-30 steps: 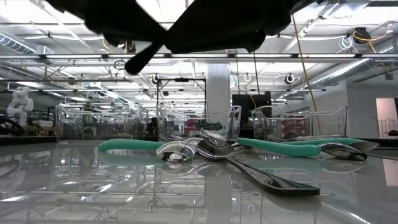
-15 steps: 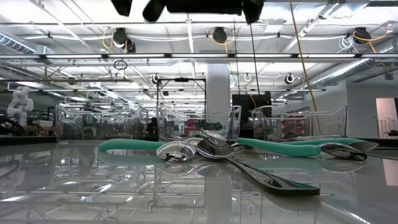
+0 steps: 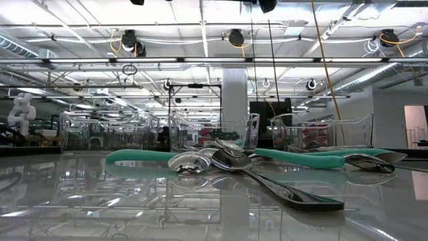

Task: Sort silverware by color (type)
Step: Put the black spoon into the left transparent bin

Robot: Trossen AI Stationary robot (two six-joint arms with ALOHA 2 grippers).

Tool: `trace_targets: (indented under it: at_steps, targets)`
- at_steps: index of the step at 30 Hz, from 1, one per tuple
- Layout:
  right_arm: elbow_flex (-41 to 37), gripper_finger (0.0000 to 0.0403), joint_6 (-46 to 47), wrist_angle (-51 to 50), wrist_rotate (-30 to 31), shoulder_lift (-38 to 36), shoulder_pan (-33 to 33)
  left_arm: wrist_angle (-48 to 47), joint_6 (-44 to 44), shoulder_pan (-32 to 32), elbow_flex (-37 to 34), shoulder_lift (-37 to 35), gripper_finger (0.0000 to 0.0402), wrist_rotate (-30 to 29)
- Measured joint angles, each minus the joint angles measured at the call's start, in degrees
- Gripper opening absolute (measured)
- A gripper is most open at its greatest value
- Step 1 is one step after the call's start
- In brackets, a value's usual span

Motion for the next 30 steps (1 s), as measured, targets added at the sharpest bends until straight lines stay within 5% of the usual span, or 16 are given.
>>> trace_targets:
  at_steps: [24, 30]
  targets:
    - [0.00, 0.0076, -1.94, 6.92, -1.78, 0.00, -0.68, 5.34, 0.73, 0.72, -0.02, 1.84, 0.0001, 3.87]
    - [0.00, 0.0022, -2.13, 6.08, -1.74, 0.00, -0.66, 5.78, 1.45, 1.21, -0.02, 2.36, 0.0001, 4.79]
